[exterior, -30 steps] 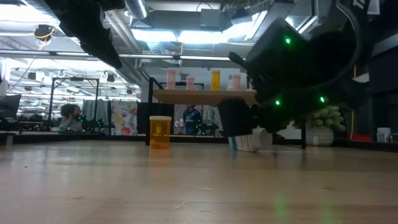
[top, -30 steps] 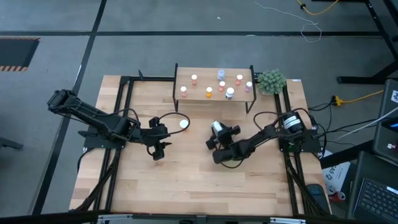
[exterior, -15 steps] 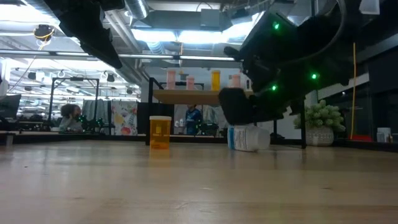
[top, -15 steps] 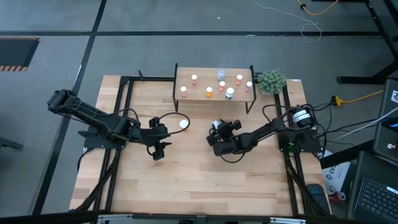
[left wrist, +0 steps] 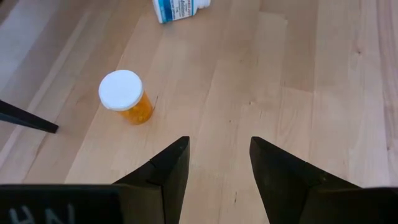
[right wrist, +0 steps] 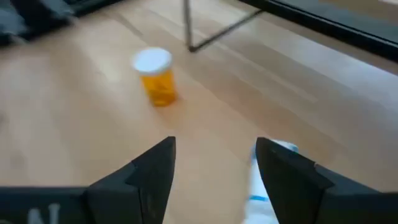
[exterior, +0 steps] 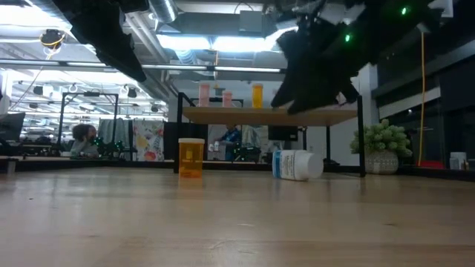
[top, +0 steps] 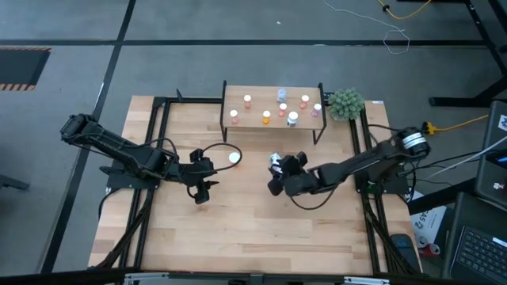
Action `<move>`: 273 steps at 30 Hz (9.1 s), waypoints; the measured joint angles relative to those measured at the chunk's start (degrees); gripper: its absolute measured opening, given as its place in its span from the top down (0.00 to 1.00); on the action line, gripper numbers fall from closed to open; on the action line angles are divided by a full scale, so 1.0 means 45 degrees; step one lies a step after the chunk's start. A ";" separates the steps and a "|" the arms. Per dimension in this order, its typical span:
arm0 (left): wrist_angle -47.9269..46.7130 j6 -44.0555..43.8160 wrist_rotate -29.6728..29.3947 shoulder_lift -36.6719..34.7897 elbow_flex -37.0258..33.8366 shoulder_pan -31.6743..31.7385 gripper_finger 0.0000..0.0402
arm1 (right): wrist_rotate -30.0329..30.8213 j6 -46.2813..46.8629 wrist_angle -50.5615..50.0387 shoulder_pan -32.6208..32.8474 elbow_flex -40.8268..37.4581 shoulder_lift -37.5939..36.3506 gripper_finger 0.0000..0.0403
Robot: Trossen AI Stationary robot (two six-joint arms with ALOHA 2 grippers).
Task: Pick and place medicine bottles onto shelf by color
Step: Adjust the big white pill bottle, then put the big yellow pill bottle on the shelf
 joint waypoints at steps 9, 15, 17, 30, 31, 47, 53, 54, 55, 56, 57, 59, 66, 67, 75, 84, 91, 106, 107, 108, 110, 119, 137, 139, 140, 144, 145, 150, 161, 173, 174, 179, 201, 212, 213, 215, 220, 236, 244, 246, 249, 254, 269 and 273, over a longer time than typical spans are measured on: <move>-0.0006 -0.0008 -0.0001 0.0000 0.0000 -0.0069 0.59 | -0.1969 0.2731 -0.0644 -0.0178 0.0000 -0.0670 0.43; 0.0002 -0.0004 0.0002 -0.0001 0.0000 -0.0097 0.59 | -0.2093 0.5910 -0.3646 -0.0167 -0.0005 -0.0530 0.33; -0.0002 0.0004 0.0000 0.0000 0.0000 -0.0097 0.59 | -0.2093 0.6138 -0.3859 -0.0169 -0.0007 -0.0520 0.30; 0.0001 0.0005 0.0005 0.0000 0.0000 -0.0097 0.59 | -0.2189 0.5318 -0.3821 -0.0176 -0.0005 0.0810 0.25; 0.0004 0.0001 0.0005 0.0000 0.0000 -0.0097 0.59 | -0.2188 0.5311 -0.3840 -0.0181 -0.0005 0.0922 0.25; 0.0002 -0.0010 0.0005 0.0000 0.0000 -0.0097 0.59 | -0.2341 0.5266 -0.3136 -0.1063 -0.0008 0.1933 0.25; 0.0002 -0.0001 0.0005 0.0000 0.0000 -0.0097 0.59 | -0.2557 0.4610 -0.3020 -0.1090 -0.0005 0.1908 0.32; 0.0002 0.0000 0.0005 0.0000 0.0000 -0.0097 0.59 | -0.2664 0.4574 -0.3015 -0.1117 -0.0005 0.1908 0.34; 0.0002 -0.0005 0.0001 0.0000 0.0000 -0.0097 0.59 | -0.2779 0.4507 -0.3020 -0.1131 -0.0005 0.1908 0.36; 0.0002 -0.0005 0.0003 0.0000 0.0000 -0.0097 0.59 | -0.2956 0.4408 -0.2985 -0.1164 -0.0005 0.1908 0.38; 0.0000 -0.0005 0.0005 0.0000 0.0000 -0.0097 0.59 | -0.3119 0.4360 -0.2946 -0.1201 -0.0005 0.1908 0.40; 0.0002 0.0000 0.0001 0.0000 0.0000 -0.0097 0.59 | -0.3419 0.4352 -0.2910 -0.1248 -0.0005 0.1908 0.44; 0.0002 -0.0005 0.0001 0.0000 0.0000 -0.0096 0.59 | -0.3619 0.4347 -0.2865 -0.1340 -0.0005 0.1908 0.54; 0.0000 -0.0005 0.0003 0.0000 0.0000 -0.0092 0.59 | -0.3623 0.4344 -0.2865 -0.1340 -0.0005 0.1904 0.54; -0.0002 0.0000 0.0003 -0.0003 0.0000 -0.0097 0.59 | -0.4665 0.4346 -0.3816 -0.1344 0.0755 0.1894 0.54; -0.0002 0.0000 0.0005 0.0000 0.0000 -0.0097 0.59 | -0.7357 0.3690 -1.0237 -0.1691 0.4607 0.1894 0.54; -0.0002 0.0005 0.0005 0.0000 0.0000 -0.0097 0.59 | -1.1003 0.1862 -1.2851 -0.2435 0.6686 0.1873 0.53; -0.0007 0.0015 0.0004 0.0000 0.0000 -0.0096 0.59 | -1.5638 0.1329 -1.5786 -0.2967 0.5593 0.1884 0.53; -0.0007 0.0015 0.0005 0.0000 0.0000 -0.0095 0.59 | -1.5930 0.1326 -1.5713 -0.2967 0.5433 0.1884 0.53; -0.0007 0.0015 0.0003 0.0000 0.0000 -0.0092 0.59 | -1.6209 0.1326 -1.5717 -0.2967 0.5269 0.1884 0.53; -0.0007 0.0015 0.0005 0.0000 0.0000 -0.0092 0.59 | -1.6742 0.1368 -1.5709 -0.2967 0.4926 0.1908 0.53; -0.0007 0.0019 0.0005 0.0000 0.0000 -0.0092 0.59 | -1.7864 0.1456 -1.5683 -0.2923 0.3635 0.1923 0.53; -0.0008 0.0019 0.0001 -0.0001 0.0000 -0.0093 0.59 | -1.8948 0.1580 -1.5438 -0.2928 0.2472 0.1928 0.53; -0.0011 0.0019 0.0002 0.0000 0.0000 -0.0093 0.59 | -1.8952 0.1583 -1.5406 -0.2928 0.2472 0.1928 0.51; -0.0007 0.0019 0.0003 0.0000 0.0000 -0.0094 0.59 | -1.8948 0.1583 -1.5406 -0.2928 0.2472 0.1928 0.50; -0.0009 0.0019 0.0001 0.0000 0.0000 -0.0092 0.59 | -1.8948 0.1338 -1.5407 -0.2928 0.2472 0.1928 0.44; -0.0012 0.0019 0.0005 0.0000 0.0000 -0.0092 0.59 | -1.8948 0.1313 -1.5406 -0.2928 0.2472 0.1928 0.43; -0.0011 0.0019 0.0003 -0.0001 0.0000 -0.0092 0.59 | -1.8948 0.1306 -1.5406 -0.2928 0.2472 0.1928 0.39; -0.0012 0.0005 0.0003 -0.0003 0.0000 -0.0094 0.59 | -2.0458 0.1314 -1.5489 -0.3621 0.2484 0.1911 0.40; -0.0012 -0.0012 0.0003 0.0000 0.0000 -0.0092 0.59 | -1.8518 -0.0381 -1.8303 -0.3410 0.5053 0.1860 0.40; -0.0011 -0.0058 0.0002 0.0000 0.0000 -0.0095 0.59 | -1.7927 -0.0336 -1.8611 -0.3247 0.5448 0.1841 0.40; -0.0011 -0.0092 0.0004 0.0000 0.0000 -0.0097 0.59 | -1.4730 0.0442 -1.9328 -0.1840 0.7582 0.1811 0.40; -0.0002 -0.0005 0.0001 -0.0004 0.0000 -0.0097 0.59 | -0.4895 0.7628 -1.6437 0.6402 1.0695 0.1816 0.40; 0.0311 0.0001 -0.0013 0.0000 0.0000 -0.0097 0.59 | -0.0846 1.0235 -1.4187 0.7278 0.8851 0.1816 0.40; 0.0508 -0.0008 -0.0033 0.0000 0.0000 -0.0092 0.59 | -0.0544 1.0670 -1.4212 0.7286 0.8605 0.1816 0.40; 0.0980 -0.0083 -0.0036 0.0000 0.0000 -0.0090 0.59 | -0.0211 1.1515 -1.4268 0.7296 0.8158 0.1821 0.40; 0.1723 -0.0049 -0.0035 0.0000 0.0000 0.0224 0.59 | -0.0170 1.2942 -1.4471 0.7291 0.7321 0.1826 0.40; 0.3337 0.1278 -0.0231 0.3824 0.0010 0.2835 0.38 | 0.4647 1.6275 -1.9352 0.7037 0.6604 0.1781 0.40; 0.3533 0.0520 -0.1572 0.3891 0.0010 0.3684 0.38 | 0.5172 1.4368 -1.9302 0.6190 0.6471 0.0777 0.40; 0.3500 0.0027 -0.1600 0.3891 0.0010 0.4004 0.38 | 0.5343 1.4358 -1.9317 0.6085 0.6475 0.0776 0.40; 0.3467 -0.0558 -0.1055 0.4137 0.0019 0.4444 0.38 | 0.5064 1.4372 -1.9228 0.5837 0.6475 0.0791 0.40; 0.3511 -0.1943 -0.0513 0.4231 0.0015 0.4761 0.38 | 0.4721 1.4367 -1.9252 0.5624 0.6475 0.0791 0.40; 0.3968 -0.2340 0.0170 0.4245 0.0015 0.4593 0.38 | 0.4705 1.3974 -1.9296 0.5344 0.6475 0.0791 0.40; 0.3942 -0.2349 0.0104 0.4351 0.0005 0.4459 0.38 | 0.4505 1.3969 -1.9296 0.5344 0.6475 0.0791 0.40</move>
